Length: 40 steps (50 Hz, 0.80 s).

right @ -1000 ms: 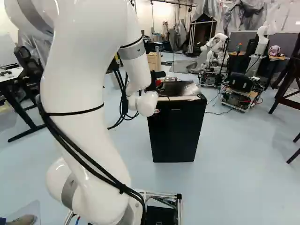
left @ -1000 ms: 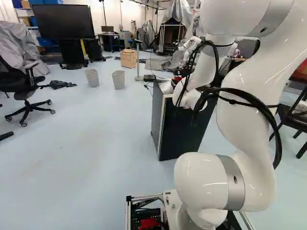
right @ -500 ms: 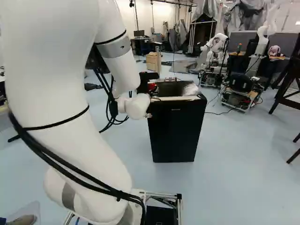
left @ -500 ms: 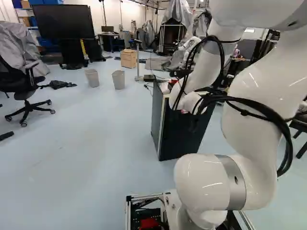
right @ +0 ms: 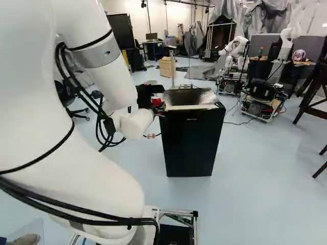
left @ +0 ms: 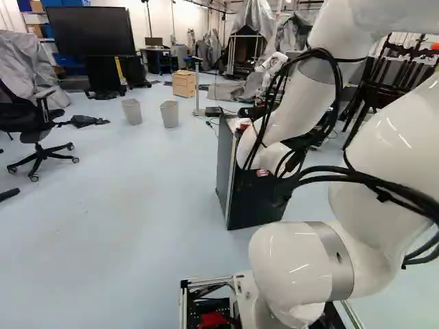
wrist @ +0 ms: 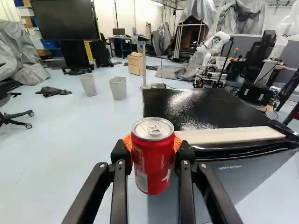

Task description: Grab a drink from the fridge

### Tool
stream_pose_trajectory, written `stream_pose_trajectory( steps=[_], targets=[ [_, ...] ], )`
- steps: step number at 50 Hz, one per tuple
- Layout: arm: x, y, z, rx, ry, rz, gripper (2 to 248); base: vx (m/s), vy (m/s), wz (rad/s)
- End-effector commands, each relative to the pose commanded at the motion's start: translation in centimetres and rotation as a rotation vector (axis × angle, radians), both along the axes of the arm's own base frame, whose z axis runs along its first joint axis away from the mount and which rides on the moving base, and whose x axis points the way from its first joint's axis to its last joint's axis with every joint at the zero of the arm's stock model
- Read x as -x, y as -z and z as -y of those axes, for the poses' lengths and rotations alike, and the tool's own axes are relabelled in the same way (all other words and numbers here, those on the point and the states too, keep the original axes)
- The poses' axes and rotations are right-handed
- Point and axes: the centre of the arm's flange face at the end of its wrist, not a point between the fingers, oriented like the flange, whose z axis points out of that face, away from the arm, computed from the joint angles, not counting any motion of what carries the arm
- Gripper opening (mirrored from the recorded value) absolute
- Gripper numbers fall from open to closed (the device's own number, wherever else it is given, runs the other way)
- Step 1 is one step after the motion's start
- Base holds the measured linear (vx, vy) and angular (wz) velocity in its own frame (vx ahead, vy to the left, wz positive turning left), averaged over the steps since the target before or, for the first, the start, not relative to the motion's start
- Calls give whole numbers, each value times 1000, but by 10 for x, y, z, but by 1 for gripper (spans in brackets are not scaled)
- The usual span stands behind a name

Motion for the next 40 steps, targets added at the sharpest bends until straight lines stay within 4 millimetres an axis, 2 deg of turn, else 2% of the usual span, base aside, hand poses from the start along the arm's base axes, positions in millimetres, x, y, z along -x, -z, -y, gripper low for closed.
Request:
stream_pose_trajectory(
  steps=[20,40],
  targets=[
    [37,9,-13,-12,-7,-52,99,0,0,0],
    [59,16,-19,-19,-12,-81,99,0,0,0]
  ],
)
